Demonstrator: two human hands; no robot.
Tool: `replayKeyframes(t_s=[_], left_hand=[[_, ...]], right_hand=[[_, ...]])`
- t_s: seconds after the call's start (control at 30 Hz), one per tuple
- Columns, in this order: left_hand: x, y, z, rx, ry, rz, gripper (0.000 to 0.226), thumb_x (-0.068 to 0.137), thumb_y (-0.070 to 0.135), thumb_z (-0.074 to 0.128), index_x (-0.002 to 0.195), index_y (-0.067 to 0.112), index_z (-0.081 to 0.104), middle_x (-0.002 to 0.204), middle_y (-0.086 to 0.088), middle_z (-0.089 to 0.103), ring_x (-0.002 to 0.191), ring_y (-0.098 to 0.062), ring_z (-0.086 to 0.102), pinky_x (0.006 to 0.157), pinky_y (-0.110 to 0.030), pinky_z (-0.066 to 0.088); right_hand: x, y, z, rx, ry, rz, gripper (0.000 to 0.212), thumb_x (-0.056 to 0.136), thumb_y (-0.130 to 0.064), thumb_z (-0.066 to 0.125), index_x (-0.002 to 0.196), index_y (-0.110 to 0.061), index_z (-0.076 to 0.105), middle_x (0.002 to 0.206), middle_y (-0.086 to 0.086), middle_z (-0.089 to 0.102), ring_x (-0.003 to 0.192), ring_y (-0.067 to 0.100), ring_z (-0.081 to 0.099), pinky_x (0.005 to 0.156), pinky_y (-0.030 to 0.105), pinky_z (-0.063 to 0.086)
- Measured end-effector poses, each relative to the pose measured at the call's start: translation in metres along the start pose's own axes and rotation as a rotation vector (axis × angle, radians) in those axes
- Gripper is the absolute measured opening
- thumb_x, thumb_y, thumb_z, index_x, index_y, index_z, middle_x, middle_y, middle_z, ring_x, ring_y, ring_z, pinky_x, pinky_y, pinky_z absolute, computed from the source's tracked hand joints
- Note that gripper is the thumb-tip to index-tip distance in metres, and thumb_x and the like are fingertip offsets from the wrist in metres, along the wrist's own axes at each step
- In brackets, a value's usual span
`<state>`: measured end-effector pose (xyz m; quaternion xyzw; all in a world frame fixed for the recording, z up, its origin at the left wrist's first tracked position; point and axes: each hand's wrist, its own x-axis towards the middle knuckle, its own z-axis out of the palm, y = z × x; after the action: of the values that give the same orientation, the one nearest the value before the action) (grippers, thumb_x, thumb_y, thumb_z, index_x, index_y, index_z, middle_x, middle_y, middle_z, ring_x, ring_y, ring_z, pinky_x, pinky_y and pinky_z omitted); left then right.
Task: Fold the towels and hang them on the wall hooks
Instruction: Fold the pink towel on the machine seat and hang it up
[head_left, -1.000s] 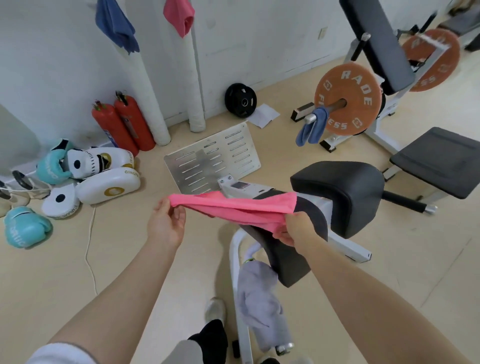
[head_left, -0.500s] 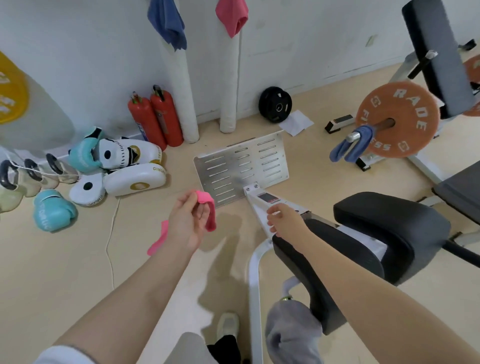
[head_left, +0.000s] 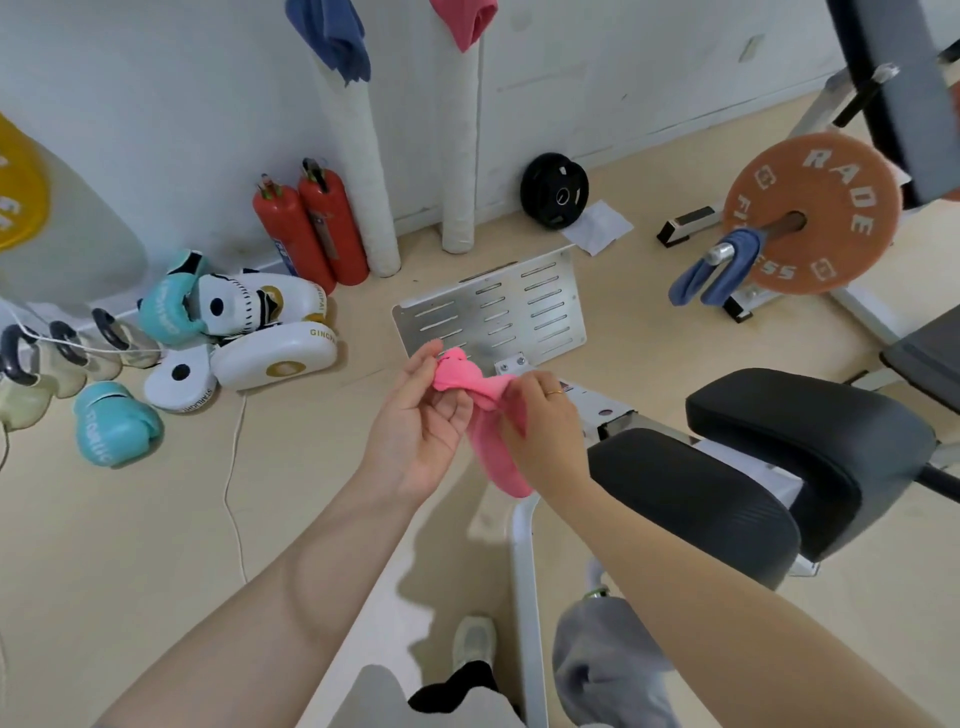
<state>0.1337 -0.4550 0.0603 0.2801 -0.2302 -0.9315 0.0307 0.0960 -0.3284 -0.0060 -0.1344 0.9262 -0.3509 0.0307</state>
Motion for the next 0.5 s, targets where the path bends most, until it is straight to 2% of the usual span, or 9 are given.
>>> replayKeyframes(t_s=[0.13,0.2,0.27,0.33,0.37,0.43,0.5], left_hand=[[-0.005,-0.010,0.008,0.016,-0.024,-0.039,0.021,0.096,0.008,0.039,0.091,0.015,0.058,0.063,0.002,0.069,0.047,-0.003,0.059,0.054,-0.014,0.051],[-0.007,-0.016,0.014,0.031,-0.034,-0.056,0.021,0.096,0.008,0.041,0.091,0.013,0.060,0.065,0.002,0.070,0.048,-0.002,0.060,0.057,-0.014,0.054],[-0.008,-0.021,0.019,0.064,-0.045,-0.055,0.019,0.095,0.010,0.043,0.092,0.011,0.062,0.064,0.003,0.068,0.049,-0.001,0.060,0.060,-0.015,0.055],[-0.010,-0.025,0.022,0.133,-0.062,-0.032,0.017,0.094,0.009,0.045,0.093,0.008,0.063,0.067,0.002,0.069,0.053,-0.002,0.063,0.064,-0.015,0.056],[-0.010,-0.026,0.024,0.177,-0.073,-0.019,0.017,0.094,0.007,0.045,0.094,0.006,0.062,0.068,0.000,0.070,0.055,-0.003,0.064,0.064,-0.015,0.056],[-0.012,-0.029,0.024,0.248,-0.096,0.015,0.018,0.094,0.002,0.043,0.094,0.004,0.061,0.066,-0.003,0.069,0.057,-0.006,0.066,0.063,-0.017,0.055],[-0.015,-0.030,0.024,0.293,-0.103,0.043,0.019,0.093,-0.001,0.042,0.093,0.003,0.061,0.062,-0.005,0.069,0.058,-0.009,0.067,0.060,-0.017,0.054]], right_hand=[[-0.008,0.003,-0.015,-0.018,0.072,-0.096,0.031,0.080,-0.029,0.045,0.081,-0.002,0.061,0.102,0.012,0.063,0.076,0.034,0.061,0.071,0.032,0.041],[-0.010,0.000,-0.021,0.016,0.102,-0.037,0.027,0.083,-0.030,0.054,0.084,-0.003,0.061,0.101,0.010,0.063,0.078,0.035,0.061,0.075,0.037,0.045],[-0.013,-0.005,-0.026,0.098,0.108,0.078,0.029,0.083,-0.032,0.062,0.094,-0.006,0.058,0.103,0.006,0.061,0.087,0.031,0.060,0.083,0.042,0.045],[-0.017,-0.011,-0.032,0.176,0.108,0.100,0.033,0.081,-0.037,0.060,0.099,-0.010,0.056,0.103,0.001,0.060,0.091,0.023,0.059,0.084,0.037,0.044],[-0.019,-0.013,-0.034,0.190,0.110,0.069,0.029,0.081,-0.034,0.057,0.099,-0.011,0.057,0.102,-0.001,0.060,0.089,0.020,0.059,0.081,0.035,0.044],[-0.020,-0.016,-0.038,0.214,0.111,0.035,0.019,0.084,-0.015,0.054,0.102,-0.013,0.058,0.101,-0.002,0.060,0.085,0.014,0.056,0.076,0.030,0.043],[-0.018,-0.019,-0.043,0.282,0.122,0.005,0.025,0.083,0.000,0.049,0.104,-0.013,0.057,0.095,-0.006,0.059,0.086,0.015,0.056,0.076,0.028,0.044]])
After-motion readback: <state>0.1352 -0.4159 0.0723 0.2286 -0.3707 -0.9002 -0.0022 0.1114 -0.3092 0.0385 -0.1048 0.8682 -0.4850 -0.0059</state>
